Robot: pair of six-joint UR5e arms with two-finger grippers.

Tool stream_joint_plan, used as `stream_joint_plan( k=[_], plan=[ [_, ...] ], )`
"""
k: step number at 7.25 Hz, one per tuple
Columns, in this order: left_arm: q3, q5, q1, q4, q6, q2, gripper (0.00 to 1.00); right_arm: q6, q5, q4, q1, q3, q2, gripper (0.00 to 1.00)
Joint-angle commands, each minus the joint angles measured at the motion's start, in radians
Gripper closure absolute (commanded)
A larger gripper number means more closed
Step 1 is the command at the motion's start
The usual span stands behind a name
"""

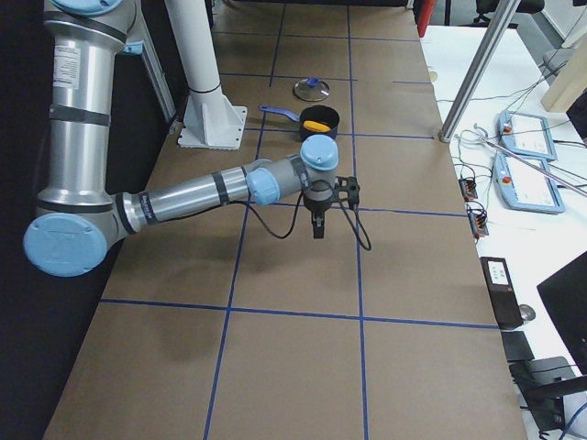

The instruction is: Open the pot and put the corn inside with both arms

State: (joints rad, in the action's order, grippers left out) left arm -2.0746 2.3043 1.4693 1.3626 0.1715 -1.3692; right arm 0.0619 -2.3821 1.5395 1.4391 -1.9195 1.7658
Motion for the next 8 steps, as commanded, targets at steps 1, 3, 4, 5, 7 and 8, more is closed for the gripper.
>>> stream_joint_plan(
  k=[1, 3, 4, 5, 7, 8],
  plan=[
    [0.053, 0.062, 0.105, -0.06, 0.131, 0.001, 0.0, -0.383, -0.002, 0.126, 0.171, 0.089, 0.018, 0.0],
    [0.071, 0.079, 0.105, -0.059, 0.06, 0.009, 0.0, -0.384, 0.004, 0.126, 0.172, 0.103, 0.018, 0.0],
    [0.085, 0.079, 0.103, -0.053, -0.011, 0.001, 0.0, -0.381, 0.004, 0.126, 0.172, 0.102, 0.017, 0.0],
    [0.115, 0.079, 0.102, -0.042, -0.029, -0.007, 0.0, -0.379, 0.004, 0.128, 0.172, 0.109, 0.02, 0.0],
    [0.139, 0.081, 0.102, -0.027, -0.062, -0.022, 0.0, -0.376, 0.0, 0.128, 0.172, 0.111, 0.021, 0.0],
    [0.171, 0.08, 0.1, -0.025, -0.076, -0.022, 0.0, -0.375, -0.002, 0.128, 0.172, 0.115, 0.021, 0.0]
  ],
)
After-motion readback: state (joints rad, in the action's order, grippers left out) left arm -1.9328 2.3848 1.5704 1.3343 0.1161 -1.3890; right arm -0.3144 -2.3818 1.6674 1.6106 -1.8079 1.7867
